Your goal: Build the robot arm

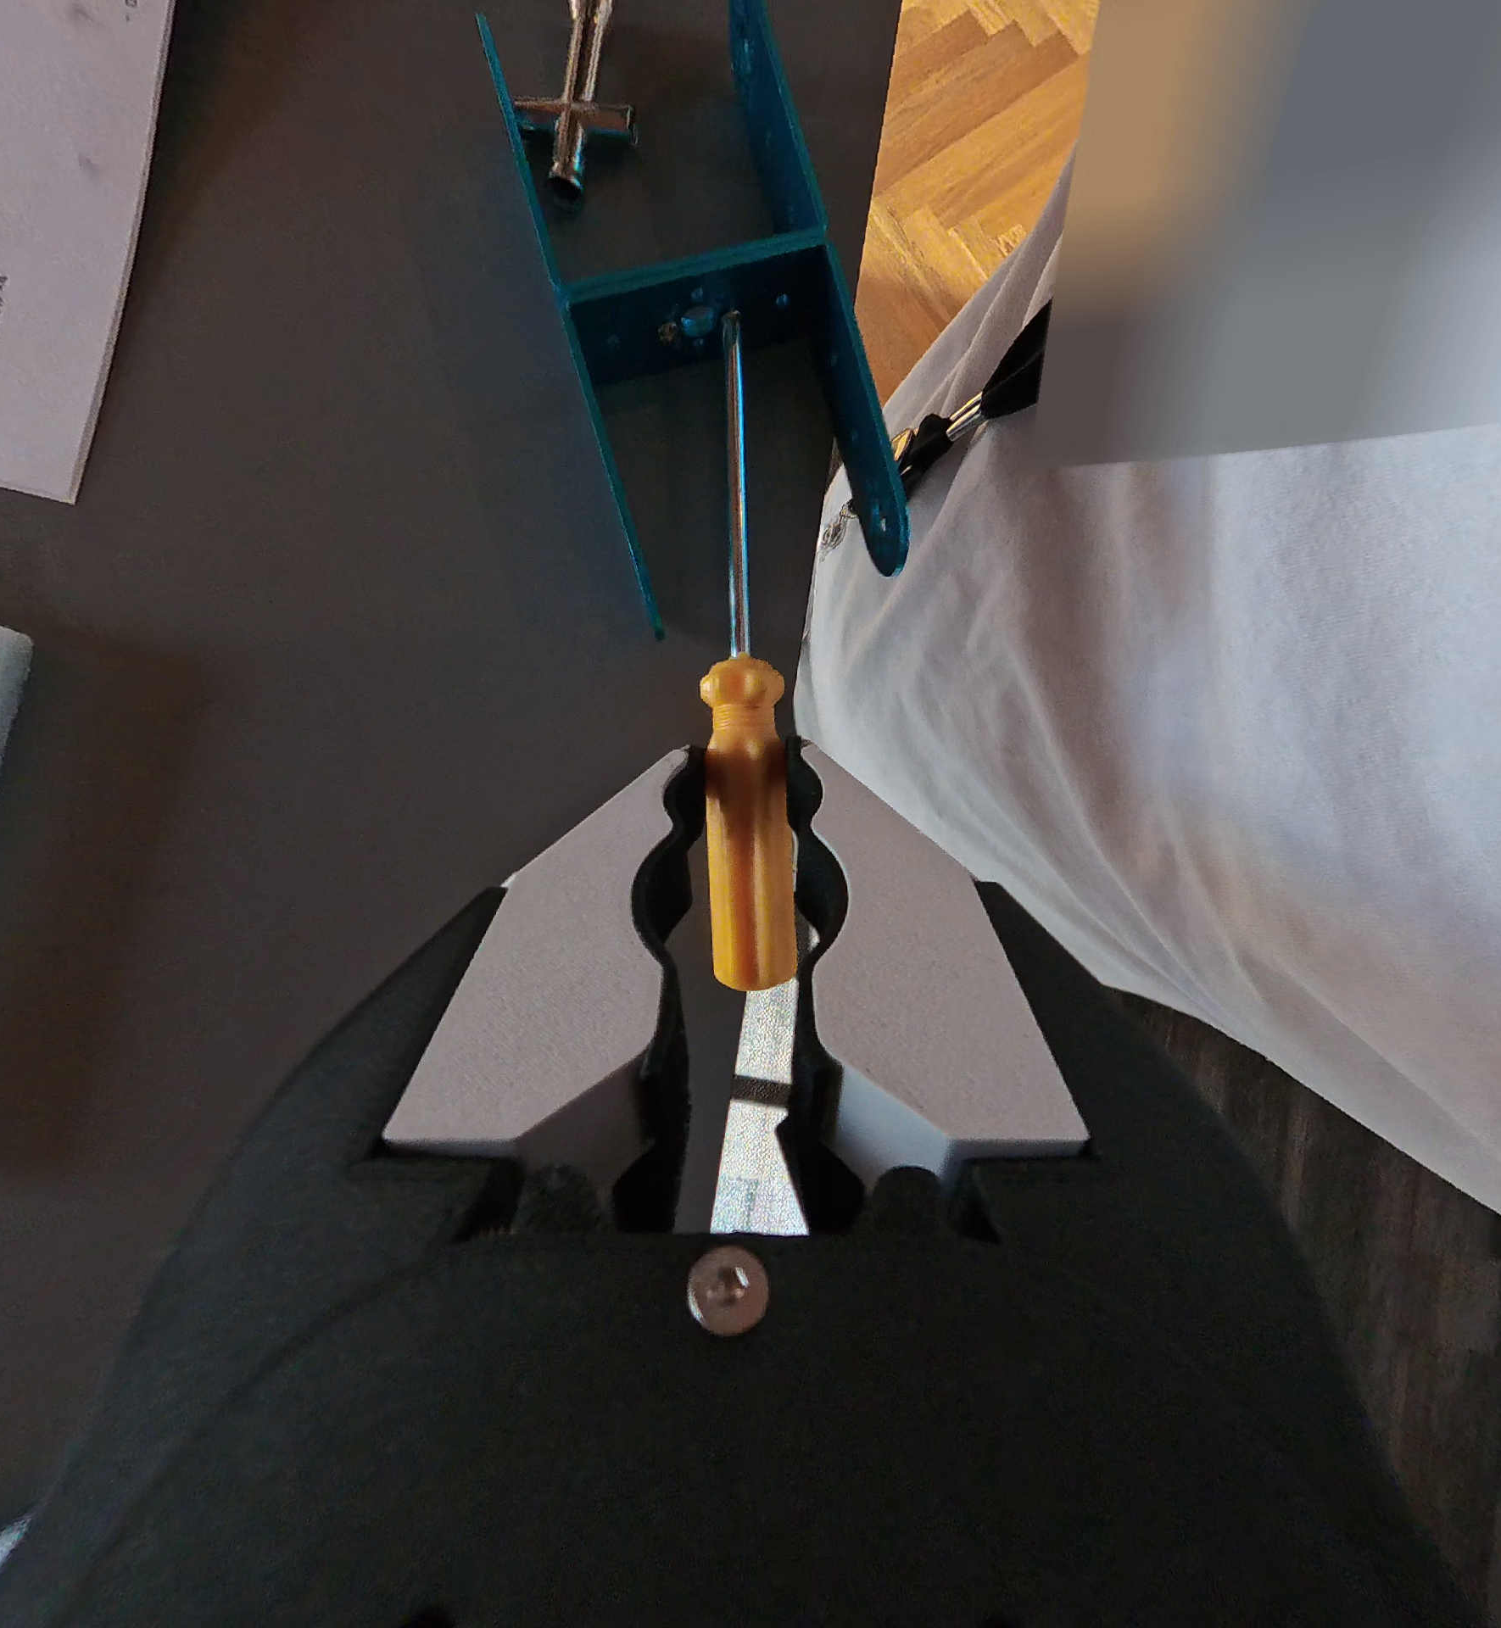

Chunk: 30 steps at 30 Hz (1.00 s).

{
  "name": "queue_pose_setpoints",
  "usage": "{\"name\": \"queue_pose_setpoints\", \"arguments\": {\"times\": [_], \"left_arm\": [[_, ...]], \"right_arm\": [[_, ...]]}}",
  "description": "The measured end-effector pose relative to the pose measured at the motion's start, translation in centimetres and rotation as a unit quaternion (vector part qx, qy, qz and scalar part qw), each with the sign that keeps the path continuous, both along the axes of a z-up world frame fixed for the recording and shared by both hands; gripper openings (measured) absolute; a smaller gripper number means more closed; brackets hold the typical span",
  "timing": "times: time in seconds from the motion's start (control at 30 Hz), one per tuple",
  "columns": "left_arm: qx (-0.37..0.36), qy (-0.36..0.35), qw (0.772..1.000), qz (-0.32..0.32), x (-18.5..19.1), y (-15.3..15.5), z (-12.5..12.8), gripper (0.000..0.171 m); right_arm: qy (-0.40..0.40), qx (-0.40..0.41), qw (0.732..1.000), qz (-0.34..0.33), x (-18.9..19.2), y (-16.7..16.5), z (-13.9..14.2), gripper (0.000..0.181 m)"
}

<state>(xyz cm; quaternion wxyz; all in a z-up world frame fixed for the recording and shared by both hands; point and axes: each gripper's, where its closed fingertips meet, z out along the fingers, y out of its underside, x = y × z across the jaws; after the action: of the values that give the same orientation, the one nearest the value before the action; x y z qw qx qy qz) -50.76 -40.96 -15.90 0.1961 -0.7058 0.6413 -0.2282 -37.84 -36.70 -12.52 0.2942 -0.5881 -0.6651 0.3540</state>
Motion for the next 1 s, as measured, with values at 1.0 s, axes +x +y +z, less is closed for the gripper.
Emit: {"name": "queue_pose_setpoints", "arguments": {"times": [1.0], "left_arm": [[-0.027, 0.023, 0.999, 0.022, 1.0, -1.0, 0.1, 0.017]], "right_arm": [[-0.078, -0.242, 0.963, 0.092, -3.4, -3.1, -1.9, 0.004]]}}
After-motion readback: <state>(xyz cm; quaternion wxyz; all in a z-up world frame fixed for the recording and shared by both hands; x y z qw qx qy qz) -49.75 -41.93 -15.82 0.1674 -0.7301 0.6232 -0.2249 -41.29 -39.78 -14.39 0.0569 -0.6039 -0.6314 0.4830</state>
